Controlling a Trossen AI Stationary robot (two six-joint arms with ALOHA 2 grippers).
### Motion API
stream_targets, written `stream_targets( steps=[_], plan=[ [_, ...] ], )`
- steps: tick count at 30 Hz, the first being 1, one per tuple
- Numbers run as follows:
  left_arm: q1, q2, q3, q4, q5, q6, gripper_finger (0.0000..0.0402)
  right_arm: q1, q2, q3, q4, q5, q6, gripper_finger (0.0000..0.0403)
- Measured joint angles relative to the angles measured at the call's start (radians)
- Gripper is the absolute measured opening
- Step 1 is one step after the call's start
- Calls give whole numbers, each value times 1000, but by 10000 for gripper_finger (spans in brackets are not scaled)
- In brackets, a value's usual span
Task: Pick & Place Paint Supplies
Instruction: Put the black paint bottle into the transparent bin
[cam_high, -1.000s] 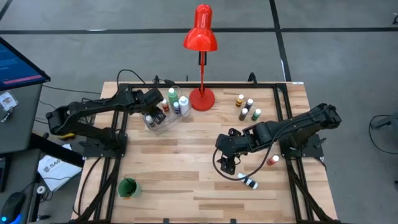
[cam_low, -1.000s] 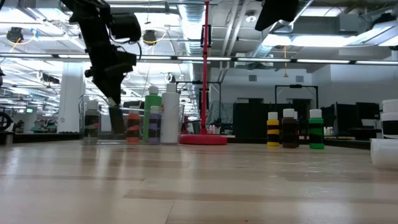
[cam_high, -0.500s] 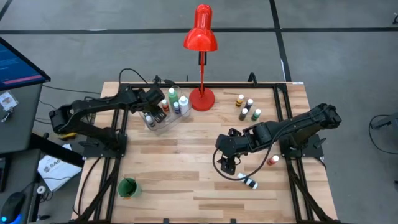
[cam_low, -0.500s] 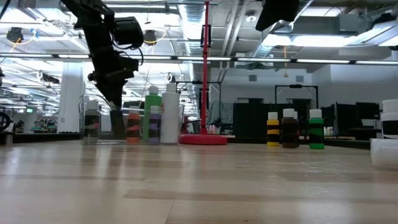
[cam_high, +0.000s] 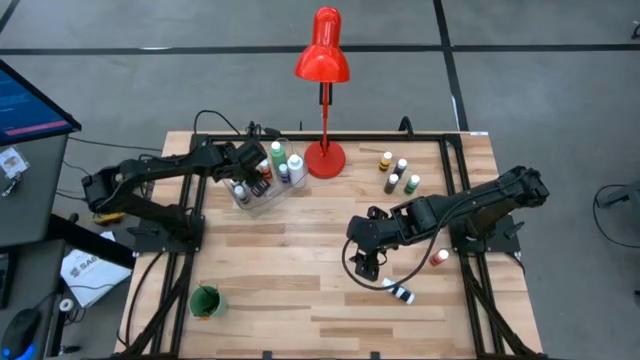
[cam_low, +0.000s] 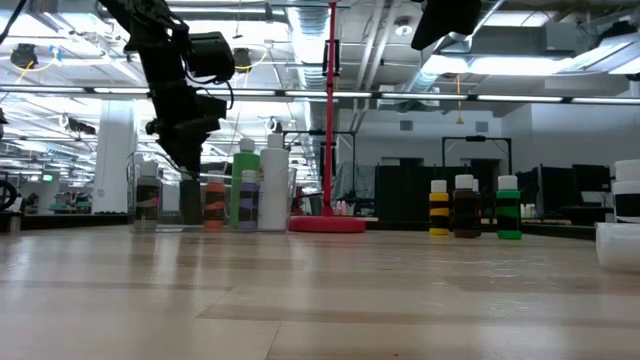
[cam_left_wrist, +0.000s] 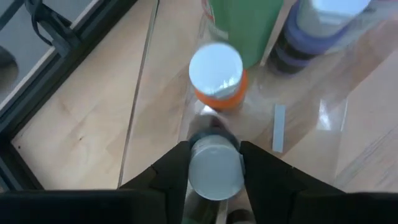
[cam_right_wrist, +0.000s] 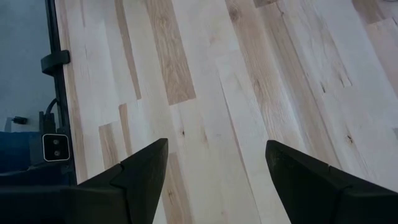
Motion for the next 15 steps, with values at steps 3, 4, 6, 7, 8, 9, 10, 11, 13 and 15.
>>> stream_targets(
  steps=[3, 4, 6, 7, 8, 9, 10, 11, 13, 15],
  plan=[
    [0, 0, 0, 13, 0, 0, 153, 0, 0, 0, 0, 0, 0, 265],
    [0, 0, 0, 14, 0, 0, 158, 0, 0, 0, 0, 0, 0, 265],
    [0, 0, 0, 16, -3, 0, 164, 0, 0, 0, 0, 0, 0, 265],
    [0, 0, 0, 17, -8, 0, 166, 0, 0, 0, 0, 0, 0, 265],
    [0, 0, 0, 19, -17, 1, 168, 0, 0, 0, 0, 0, 0, 265],
    [0, 0, 0, 20, -24, 8, 169, 0, 0, 0, 0, 0, 0, 265],
    [0, 0, 0, 21, -30, 24, 169, 0, 0, 0, 0, 0, 0, 265],
    [0, 0, 0, 21, -37, 33, 170, 0, 0, 0, 0, 0, 0, 265],
    [0, 0, 0, 22, -47, 50, 170, 0, 0, 0, 0, 0, 0, 265],
    [0, 0, 0, 22, -56, 52, 170, 2, 0, 0, 0, 0, 0, 265]
  ],
)
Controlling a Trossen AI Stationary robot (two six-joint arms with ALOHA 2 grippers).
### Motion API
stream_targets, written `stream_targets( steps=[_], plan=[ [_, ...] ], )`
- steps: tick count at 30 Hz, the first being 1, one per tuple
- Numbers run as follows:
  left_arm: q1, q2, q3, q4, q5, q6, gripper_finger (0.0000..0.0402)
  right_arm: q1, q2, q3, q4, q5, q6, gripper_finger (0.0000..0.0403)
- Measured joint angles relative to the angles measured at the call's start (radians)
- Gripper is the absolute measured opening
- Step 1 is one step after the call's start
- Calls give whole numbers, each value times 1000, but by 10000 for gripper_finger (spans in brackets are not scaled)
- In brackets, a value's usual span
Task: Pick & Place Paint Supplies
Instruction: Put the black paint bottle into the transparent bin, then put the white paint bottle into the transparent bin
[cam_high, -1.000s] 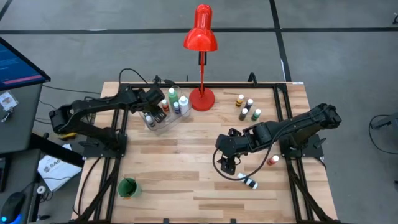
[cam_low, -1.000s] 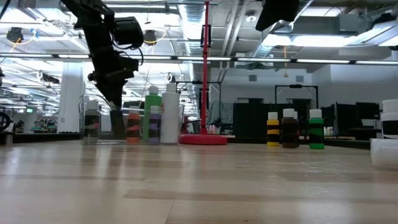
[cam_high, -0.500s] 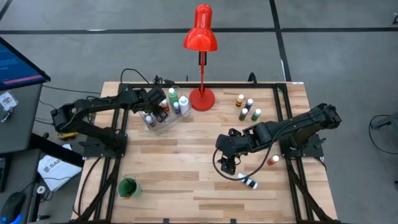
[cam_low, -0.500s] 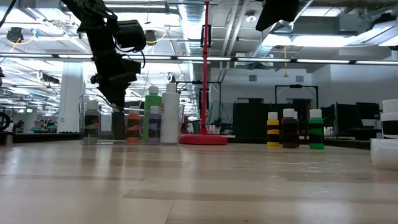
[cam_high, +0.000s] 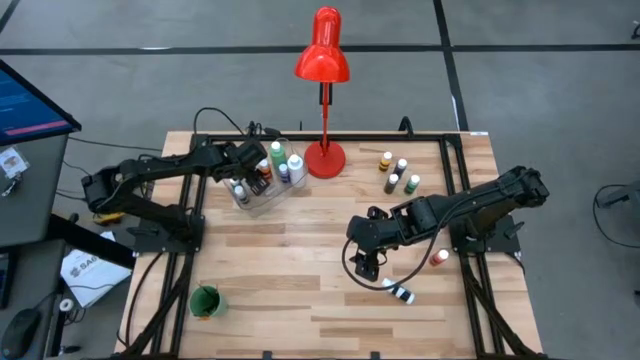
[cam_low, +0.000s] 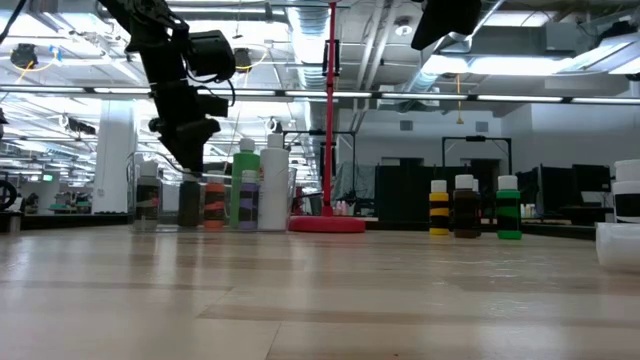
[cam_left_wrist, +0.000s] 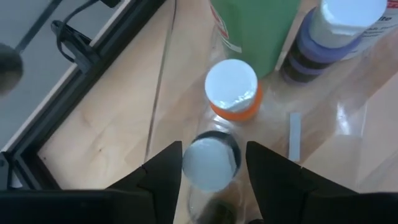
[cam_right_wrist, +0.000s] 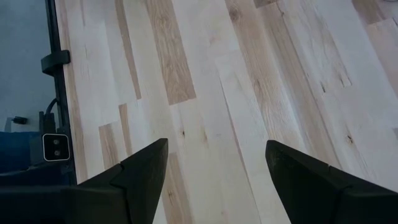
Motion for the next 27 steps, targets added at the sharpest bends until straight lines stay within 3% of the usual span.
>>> stream_targets(
  steps=[7, 13, 20, 27],
  plan=[
    [0, 0, 0, 10, -7, 37, 170, 1, 0, 0, -1, 0, 23, 265],
    [-6, -44, 1, 24, -20, 52, 170, -8, 0, 0, -77, -1, 181, 265],
    [-52, -231, 21, 27, -20, 49, 171, 34, 0, 0, -279, -26, 393, 265],
    [-133, -411, 53, 46, -19, -32, 171, 208, -1, -79, -303, -131, 556, 265]
  ],
)
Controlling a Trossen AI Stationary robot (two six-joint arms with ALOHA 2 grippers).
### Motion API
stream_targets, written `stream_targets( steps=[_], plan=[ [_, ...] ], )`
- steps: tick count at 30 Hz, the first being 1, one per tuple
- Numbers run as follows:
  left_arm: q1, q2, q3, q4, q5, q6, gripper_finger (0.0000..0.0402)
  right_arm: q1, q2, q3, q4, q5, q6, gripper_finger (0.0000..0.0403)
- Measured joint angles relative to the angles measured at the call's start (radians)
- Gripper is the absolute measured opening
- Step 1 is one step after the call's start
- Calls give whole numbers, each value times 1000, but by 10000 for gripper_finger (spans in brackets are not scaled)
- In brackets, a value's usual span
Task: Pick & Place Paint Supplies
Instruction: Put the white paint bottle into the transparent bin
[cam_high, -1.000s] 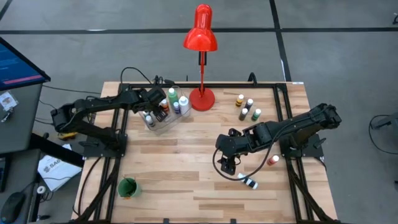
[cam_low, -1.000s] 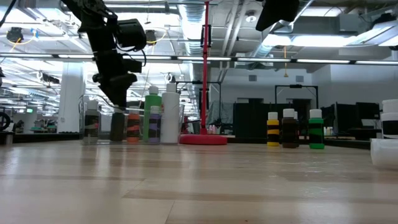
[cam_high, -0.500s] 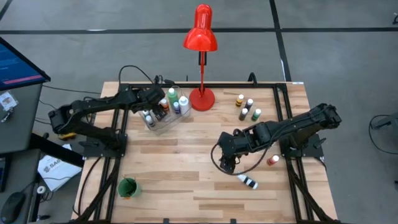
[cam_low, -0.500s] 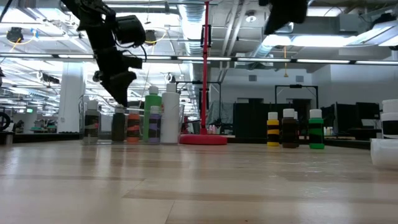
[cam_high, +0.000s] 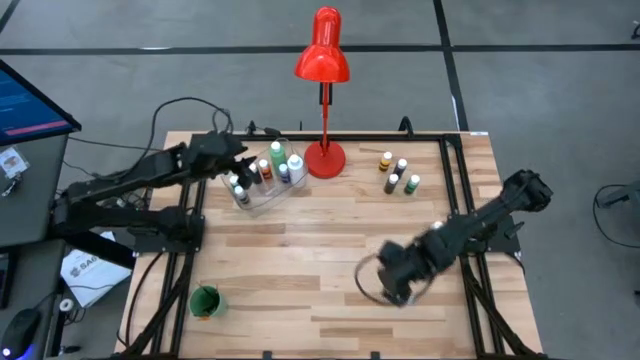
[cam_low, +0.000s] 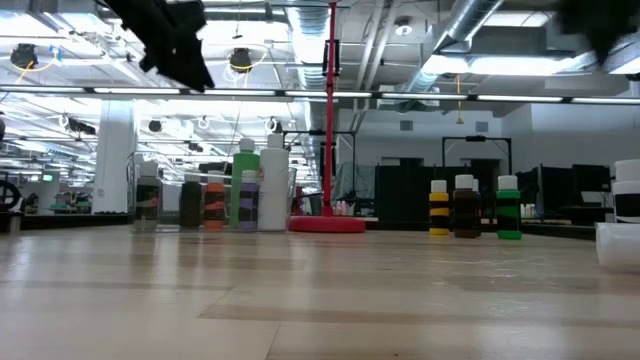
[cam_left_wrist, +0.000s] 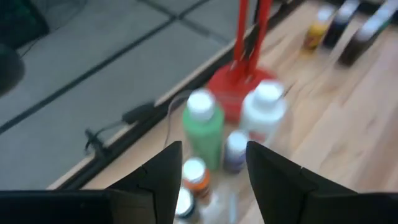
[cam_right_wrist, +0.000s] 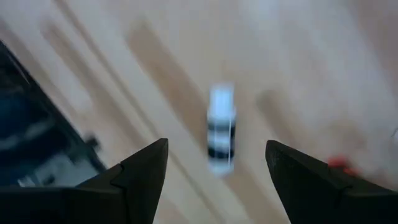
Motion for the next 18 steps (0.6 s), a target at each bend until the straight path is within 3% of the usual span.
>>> stream_targets(
  steps=[7, 18],
  plan=[
    [-72, -63, 0, 42, 4, -57, 171, 159, 1, -197, 161, -82, 90, 265],
    [-112, -39, 0, 52, 4, -79, 171, 167, 1, -355, 318, -58, 118, 265]
  ],
)
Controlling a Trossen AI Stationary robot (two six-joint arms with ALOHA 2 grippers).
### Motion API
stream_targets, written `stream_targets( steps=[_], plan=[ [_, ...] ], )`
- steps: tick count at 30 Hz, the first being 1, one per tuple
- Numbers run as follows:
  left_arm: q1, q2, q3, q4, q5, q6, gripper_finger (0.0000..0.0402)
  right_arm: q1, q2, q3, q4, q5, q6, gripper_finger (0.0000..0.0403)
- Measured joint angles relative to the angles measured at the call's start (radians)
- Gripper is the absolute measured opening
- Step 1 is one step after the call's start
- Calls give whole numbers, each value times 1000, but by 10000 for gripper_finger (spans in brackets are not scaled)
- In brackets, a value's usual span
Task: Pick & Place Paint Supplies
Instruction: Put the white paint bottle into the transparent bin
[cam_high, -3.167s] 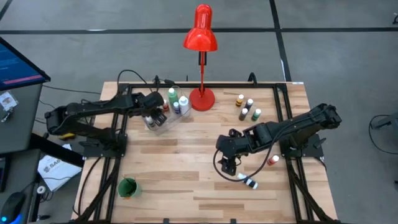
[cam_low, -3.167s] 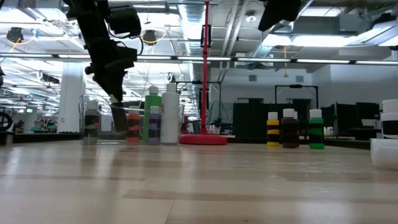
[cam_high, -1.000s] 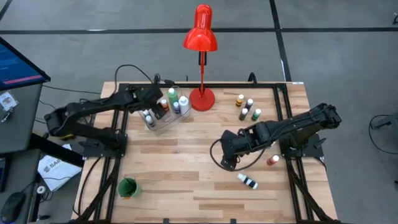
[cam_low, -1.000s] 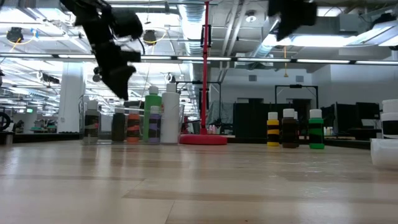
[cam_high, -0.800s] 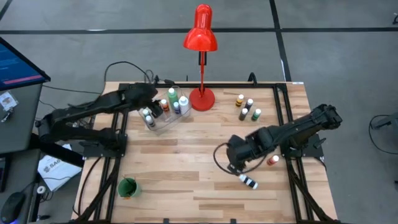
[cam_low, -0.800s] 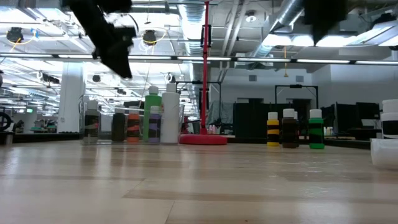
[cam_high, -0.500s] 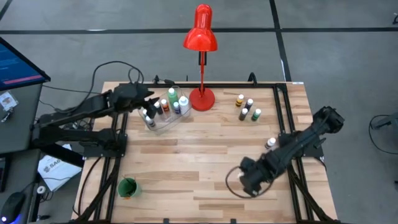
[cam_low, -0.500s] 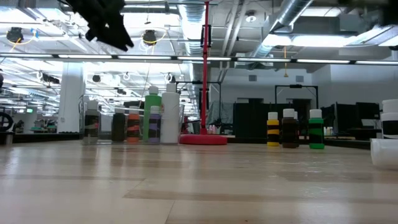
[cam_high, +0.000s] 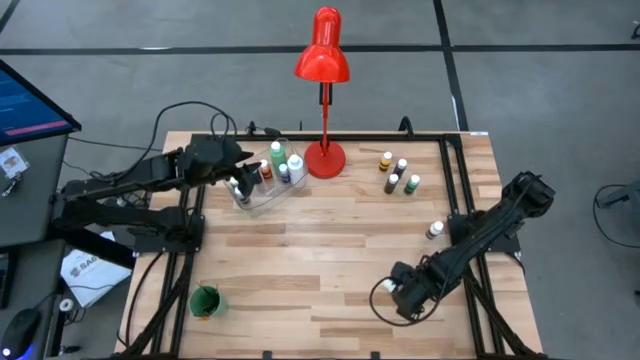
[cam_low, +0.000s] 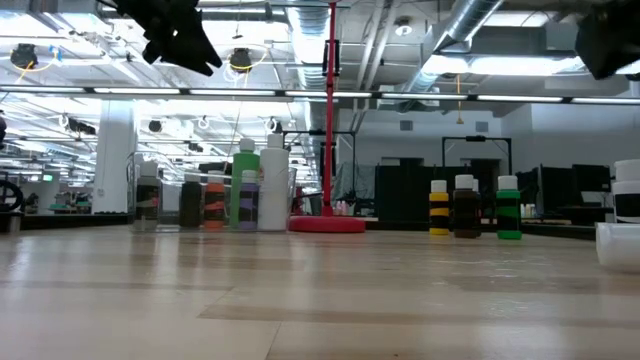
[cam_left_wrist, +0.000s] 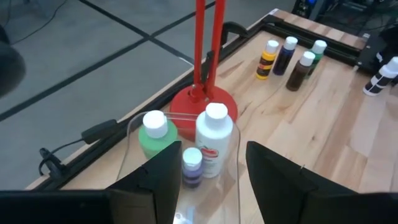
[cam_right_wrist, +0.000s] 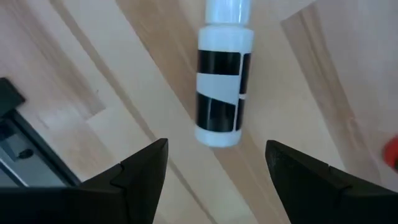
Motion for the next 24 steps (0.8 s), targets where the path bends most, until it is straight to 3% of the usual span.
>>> stream_targets(
  steps=[15, 24],
  plan=[
    [0, -3, 0, 7, 0, -6, 171, -1, 1, -177, 239, 2, 60, 265],
    [0, -3, -1, 12, 0, -6, 171, -1, 112, -140, 245, -16, 33, 257]
  ],
)
